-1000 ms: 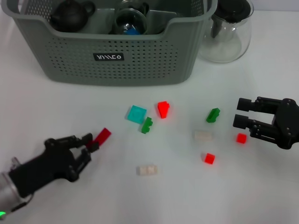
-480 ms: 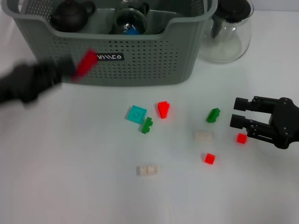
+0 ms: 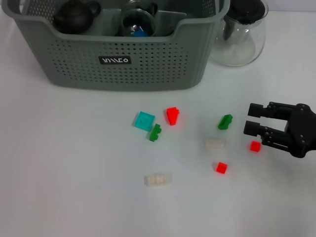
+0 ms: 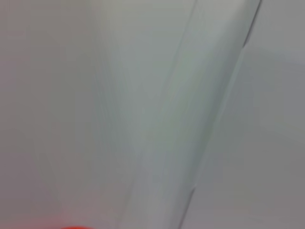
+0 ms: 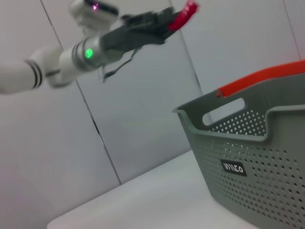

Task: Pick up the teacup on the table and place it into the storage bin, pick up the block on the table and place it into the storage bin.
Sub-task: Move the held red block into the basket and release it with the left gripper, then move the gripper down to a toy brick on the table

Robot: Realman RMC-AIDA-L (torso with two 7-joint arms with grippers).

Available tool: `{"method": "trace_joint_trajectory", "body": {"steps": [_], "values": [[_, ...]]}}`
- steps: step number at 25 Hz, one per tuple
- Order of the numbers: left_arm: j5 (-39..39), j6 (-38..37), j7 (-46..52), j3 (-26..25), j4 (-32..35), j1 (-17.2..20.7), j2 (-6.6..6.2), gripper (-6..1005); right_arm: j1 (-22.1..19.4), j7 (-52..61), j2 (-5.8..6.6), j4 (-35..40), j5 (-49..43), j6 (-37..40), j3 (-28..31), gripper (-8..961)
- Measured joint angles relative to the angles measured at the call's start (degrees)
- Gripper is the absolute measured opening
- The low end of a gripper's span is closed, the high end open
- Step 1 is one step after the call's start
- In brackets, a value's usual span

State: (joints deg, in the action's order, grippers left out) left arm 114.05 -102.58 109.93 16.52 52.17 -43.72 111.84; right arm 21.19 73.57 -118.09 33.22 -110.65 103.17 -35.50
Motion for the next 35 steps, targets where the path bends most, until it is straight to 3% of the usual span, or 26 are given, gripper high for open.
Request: {"method": "trace_joint_trajectory", "body": {"steps": [3,6,12,19,26,30,32,35], "values": [[1.9,9.6,3.6,10.9,3.1,-1.4,0.07,259,0.1,0.0,-0.04,0.0,0.0,0.2,0.0,534],[5.2,20.6,6.4,23.4,4.8,-1.6,1.40,269,0.1,0.1,-0.04,0.0,0.0,0.3,0.0,534],[15.5,32.9,10.0,36.7,4.2,-2.6,4.56,288,0.1,0.2,0.00,0.0,0.0,0.4,0.0,535],[25.9,38.1,15.1,40.4,4.4,-4.0,8.00,310,-0.2,0.1,0.06,0.0,0.0,0.1,0.0,535],[27.6,40.7,18.2,41.2,6.8,-3.9,9.67,331,-0.2,0.0,0.03,0.0,0.0,0.1,0.0,535],[23.2,38.4,18.0,40.7,11.7,-0.9,10.10,344,-0.2,0.1,0.05,0.0,0.0,0.2,0.0,534],[17.2,36.5,16.1,39.2,15.8,2.7,10.76,558,-0.2,0.1,0.10,0.0,0.1,0.2,0.0,534],[-0.3,28.3,5.8,35.3,20.2,11.2,11.81,569,-0.2,0.1,0.07,0.0,0.2,0.2,0.0,534]]}}
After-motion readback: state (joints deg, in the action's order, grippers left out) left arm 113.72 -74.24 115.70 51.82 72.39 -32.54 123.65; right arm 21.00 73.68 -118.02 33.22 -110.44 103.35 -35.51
